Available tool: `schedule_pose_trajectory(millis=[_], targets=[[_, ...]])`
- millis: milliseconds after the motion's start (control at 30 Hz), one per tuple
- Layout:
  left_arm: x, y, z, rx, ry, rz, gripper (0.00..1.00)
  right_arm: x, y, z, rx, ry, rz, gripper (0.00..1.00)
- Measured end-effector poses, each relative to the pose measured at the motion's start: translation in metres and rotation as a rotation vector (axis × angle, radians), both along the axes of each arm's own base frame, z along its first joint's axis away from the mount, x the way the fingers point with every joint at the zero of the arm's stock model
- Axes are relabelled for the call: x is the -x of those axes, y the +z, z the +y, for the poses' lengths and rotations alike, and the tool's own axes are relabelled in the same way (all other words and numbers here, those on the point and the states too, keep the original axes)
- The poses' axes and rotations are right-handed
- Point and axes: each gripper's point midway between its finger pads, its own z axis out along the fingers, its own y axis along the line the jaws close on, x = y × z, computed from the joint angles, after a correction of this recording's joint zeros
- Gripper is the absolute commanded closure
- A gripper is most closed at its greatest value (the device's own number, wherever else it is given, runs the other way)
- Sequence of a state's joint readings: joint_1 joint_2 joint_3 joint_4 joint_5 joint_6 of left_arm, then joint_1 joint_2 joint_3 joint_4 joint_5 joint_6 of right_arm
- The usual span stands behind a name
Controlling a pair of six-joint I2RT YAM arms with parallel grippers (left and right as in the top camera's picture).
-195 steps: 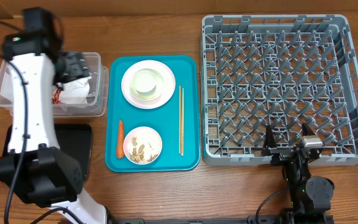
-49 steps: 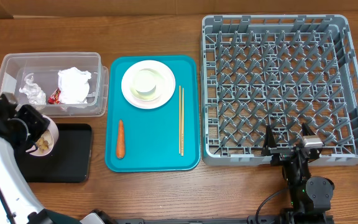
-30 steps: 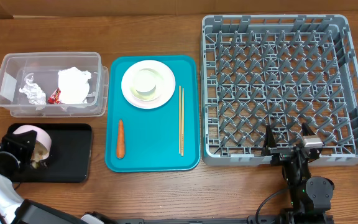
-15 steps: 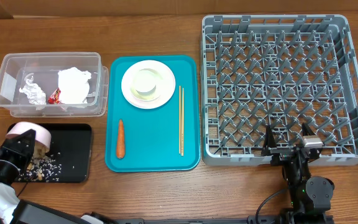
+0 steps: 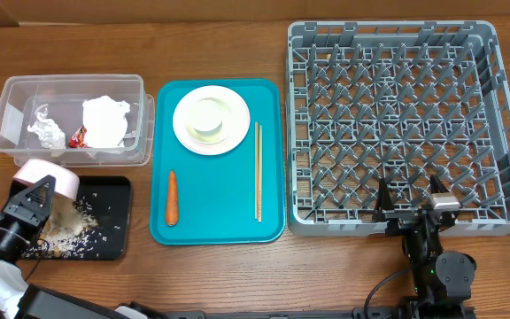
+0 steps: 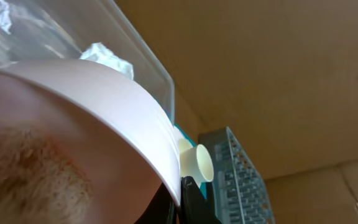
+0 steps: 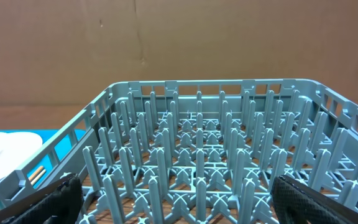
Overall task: Sort waste into correct bins and load items into the dishwasher
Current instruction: 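Tilt the bowl to dump rice and shells onto the black tray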
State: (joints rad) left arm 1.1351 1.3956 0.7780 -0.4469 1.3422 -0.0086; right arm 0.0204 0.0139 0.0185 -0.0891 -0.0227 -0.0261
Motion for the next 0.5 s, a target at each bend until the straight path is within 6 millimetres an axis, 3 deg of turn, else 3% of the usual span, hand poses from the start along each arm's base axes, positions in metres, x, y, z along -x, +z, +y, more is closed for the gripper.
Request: schedule_pose_trajectory(millis=[500], targets=[[0.001, 0.013, -0.008, 0.05, -0.039, -0.062, 0.96, 0.0, 0.0, 0.0, 0.0, 0.0, 0.0, 0.0]])
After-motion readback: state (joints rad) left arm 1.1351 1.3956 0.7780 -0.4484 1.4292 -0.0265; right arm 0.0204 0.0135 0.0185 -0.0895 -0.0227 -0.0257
